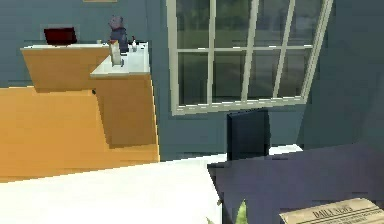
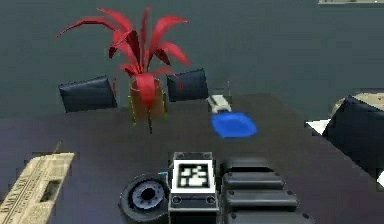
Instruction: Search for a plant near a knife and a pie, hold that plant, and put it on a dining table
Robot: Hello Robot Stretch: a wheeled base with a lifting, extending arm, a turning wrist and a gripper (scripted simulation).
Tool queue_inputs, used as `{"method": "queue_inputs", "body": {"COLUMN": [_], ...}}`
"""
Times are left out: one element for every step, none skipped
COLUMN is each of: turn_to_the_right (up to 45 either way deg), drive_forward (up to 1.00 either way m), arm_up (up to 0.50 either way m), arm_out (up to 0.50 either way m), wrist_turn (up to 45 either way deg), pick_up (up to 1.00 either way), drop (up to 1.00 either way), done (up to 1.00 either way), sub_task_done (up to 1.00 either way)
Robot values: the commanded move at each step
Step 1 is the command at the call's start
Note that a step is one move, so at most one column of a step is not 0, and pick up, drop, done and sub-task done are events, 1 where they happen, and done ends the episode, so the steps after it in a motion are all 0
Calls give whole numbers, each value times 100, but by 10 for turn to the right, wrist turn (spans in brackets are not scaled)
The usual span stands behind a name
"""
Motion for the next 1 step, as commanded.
{"method": "queue_inputs", "body": {"turn_to_the_right": [0], "drive_forward": [15], "arm_up": [0], "arm_out": [0], "wrist_turn": [0], "pick_up": [0], "drop": [0], "done": [0], "sub_task_done": [0]}}
